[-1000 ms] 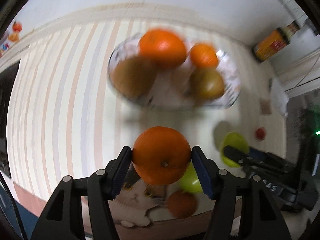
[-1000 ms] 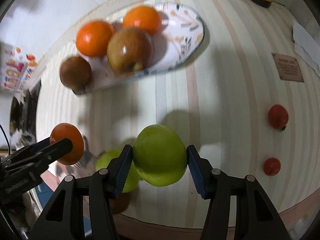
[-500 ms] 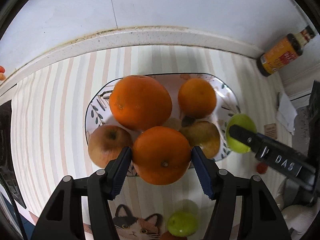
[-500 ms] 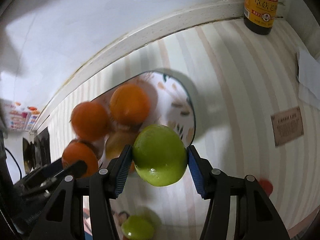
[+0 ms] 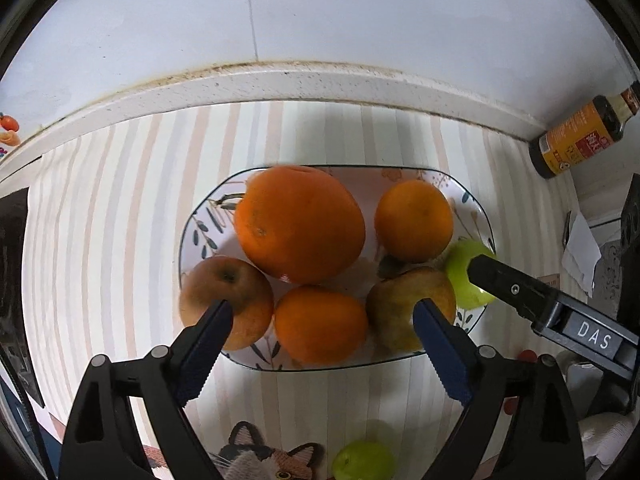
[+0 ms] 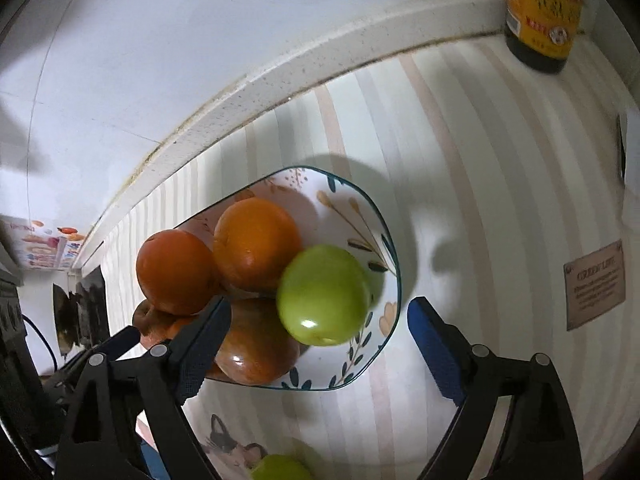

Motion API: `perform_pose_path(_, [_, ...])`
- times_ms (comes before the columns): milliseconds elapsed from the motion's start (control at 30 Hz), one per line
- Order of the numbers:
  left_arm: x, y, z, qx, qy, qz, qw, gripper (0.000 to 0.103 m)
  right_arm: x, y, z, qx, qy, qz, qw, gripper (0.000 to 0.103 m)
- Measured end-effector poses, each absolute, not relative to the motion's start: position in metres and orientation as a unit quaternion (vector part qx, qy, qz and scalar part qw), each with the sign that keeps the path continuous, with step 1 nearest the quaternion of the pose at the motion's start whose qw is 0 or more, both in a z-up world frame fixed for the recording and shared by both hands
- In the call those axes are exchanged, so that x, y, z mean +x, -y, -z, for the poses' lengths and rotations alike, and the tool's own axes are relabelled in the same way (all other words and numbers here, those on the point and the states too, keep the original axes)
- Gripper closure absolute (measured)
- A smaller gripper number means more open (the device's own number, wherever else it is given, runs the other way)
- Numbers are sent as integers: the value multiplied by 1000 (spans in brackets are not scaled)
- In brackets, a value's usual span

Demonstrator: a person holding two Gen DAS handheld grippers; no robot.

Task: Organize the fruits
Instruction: 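Carry the orange and green apple onto the plate and open both tools, then lift both open tools up away from the plate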

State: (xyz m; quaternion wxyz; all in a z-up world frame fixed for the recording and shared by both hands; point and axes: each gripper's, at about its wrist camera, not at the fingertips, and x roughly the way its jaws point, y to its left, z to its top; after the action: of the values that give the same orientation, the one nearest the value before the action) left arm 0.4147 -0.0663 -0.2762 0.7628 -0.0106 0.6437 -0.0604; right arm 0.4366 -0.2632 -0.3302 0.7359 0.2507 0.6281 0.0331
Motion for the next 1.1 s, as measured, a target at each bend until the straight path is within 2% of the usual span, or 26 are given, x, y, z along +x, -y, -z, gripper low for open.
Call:
perform_pose_path(200, [408, 56, 267, -16, -635, 47, 771, 11, 429, 257, 305, 161, -628, 2, 761, 10])
perform_pose_path(500, [379, 39, 234, 1, -608, 20, 794, 11, 395, 248, 260, 83, -614, 9, 785, 9])
perform_pose_path(1100, [283, 32, 162, 8, -561, 32, 827, 11, 295, 221, 172, 46, -561, -10, 826, 9])
